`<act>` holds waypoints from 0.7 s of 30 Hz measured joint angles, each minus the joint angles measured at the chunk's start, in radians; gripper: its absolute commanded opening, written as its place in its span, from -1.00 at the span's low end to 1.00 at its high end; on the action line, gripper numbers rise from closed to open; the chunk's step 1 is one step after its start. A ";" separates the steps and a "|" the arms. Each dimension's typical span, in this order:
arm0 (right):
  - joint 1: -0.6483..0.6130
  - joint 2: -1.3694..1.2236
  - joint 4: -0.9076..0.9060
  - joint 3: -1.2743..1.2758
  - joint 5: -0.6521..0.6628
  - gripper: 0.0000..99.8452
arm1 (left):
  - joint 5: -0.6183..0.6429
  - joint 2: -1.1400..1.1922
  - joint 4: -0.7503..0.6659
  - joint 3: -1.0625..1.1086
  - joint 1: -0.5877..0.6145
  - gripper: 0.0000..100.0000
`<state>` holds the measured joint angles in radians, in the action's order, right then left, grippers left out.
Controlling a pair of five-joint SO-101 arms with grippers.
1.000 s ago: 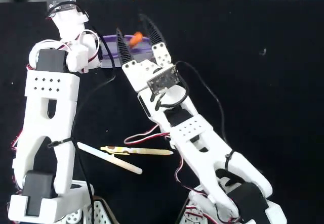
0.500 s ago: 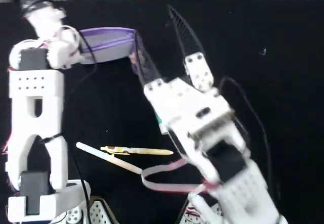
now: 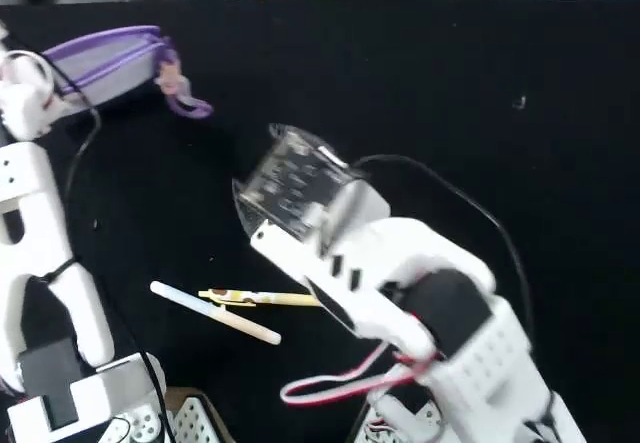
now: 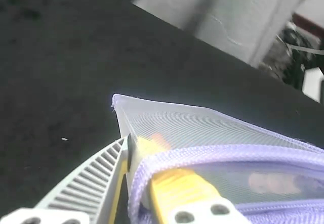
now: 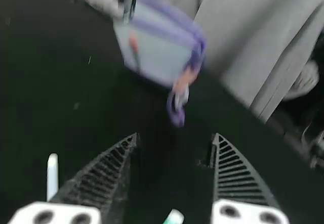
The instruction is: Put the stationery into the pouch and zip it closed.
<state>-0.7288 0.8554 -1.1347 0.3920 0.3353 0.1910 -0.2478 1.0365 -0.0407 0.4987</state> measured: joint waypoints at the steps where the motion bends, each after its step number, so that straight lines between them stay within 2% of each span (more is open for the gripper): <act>1: 0.000 -0.021 -0.020 0.008 0.000 -0.59 | 0.000 0.000 -0.008 0.000 0.017 -0.94; 6: -0.038 -0.110 -0.005 0.172 0.060 -0.59 | 0.000 0.000 -0.017 0.000 0.087 -0.94; 10: -0.103 -0.189 0.124 0.351 0.083 -0.59 | 0.000 0.000 -0.025 0.000 0.127 -0.94; 14: -0.117 -0.301 0.261 0.488 0.089 -0.59 | 0.000 0.000 -0.046 0.000 0.161 -0.94; 21: -0.135 -0.520 0.310 0.511 0.094 -0.59 | 0.000 0.000 -0.052 0.000 0.176 -0.94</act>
<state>-0.8638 0.3353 -0.8247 0.9030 0.4289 0.1910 -0.2478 0.9843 -0.0407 0.6751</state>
